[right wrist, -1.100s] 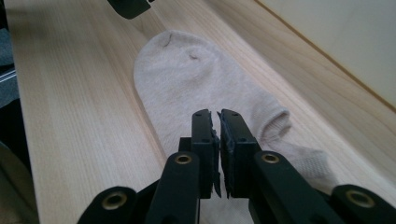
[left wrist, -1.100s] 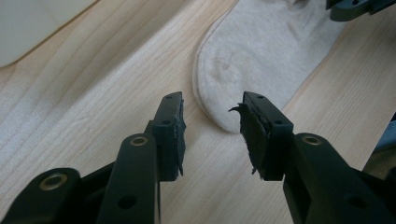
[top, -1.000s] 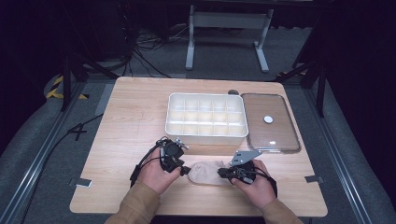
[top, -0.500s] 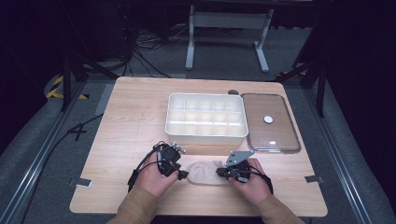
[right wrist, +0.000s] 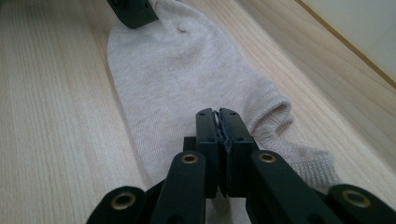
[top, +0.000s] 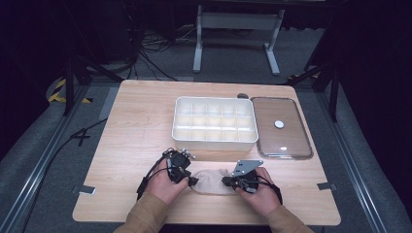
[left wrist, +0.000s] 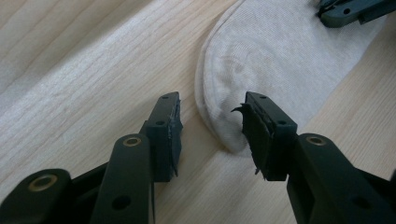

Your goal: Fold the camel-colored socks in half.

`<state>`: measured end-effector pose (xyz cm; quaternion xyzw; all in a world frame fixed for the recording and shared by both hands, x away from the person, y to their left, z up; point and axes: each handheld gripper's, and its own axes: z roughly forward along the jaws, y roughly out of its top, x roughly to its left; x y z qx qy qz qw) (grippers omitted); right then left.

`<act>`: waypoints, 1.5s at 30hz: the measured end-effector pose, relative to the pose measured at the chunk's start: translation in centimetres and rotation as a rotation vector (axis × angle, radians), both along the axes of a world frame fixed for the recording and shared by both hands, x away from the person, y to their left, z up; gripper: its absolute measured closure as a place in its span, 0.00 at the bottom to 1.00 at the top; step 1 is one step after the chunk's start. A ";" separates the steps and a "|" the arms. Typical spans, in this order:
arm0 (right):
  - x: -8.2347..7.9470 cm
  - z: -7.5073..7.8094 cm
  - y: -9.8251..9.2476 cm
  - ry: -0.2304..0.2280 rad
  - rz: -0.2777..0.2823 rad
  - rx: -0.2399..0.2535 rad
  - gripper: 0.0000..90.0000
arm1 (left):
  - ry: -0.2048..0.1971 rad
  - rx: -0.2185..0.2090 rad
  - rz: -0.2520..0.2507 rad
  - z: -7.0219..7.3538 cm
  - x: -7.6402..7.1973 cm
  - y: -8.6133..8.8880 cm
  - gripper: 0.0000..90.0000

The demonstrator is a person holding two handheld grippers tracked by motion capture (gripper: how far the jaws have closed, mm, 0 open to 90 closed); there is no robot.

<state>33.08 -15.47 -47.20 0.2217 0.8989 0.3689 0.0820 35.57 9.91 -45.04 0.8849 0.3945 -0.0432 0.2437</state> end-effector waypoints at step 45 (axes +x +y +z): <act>-0.3 0.3 -2.3 0.074 -0.032 0.009 1.00 | 0.085 0.156 0.044 3.8 -0.2 0.3 0.95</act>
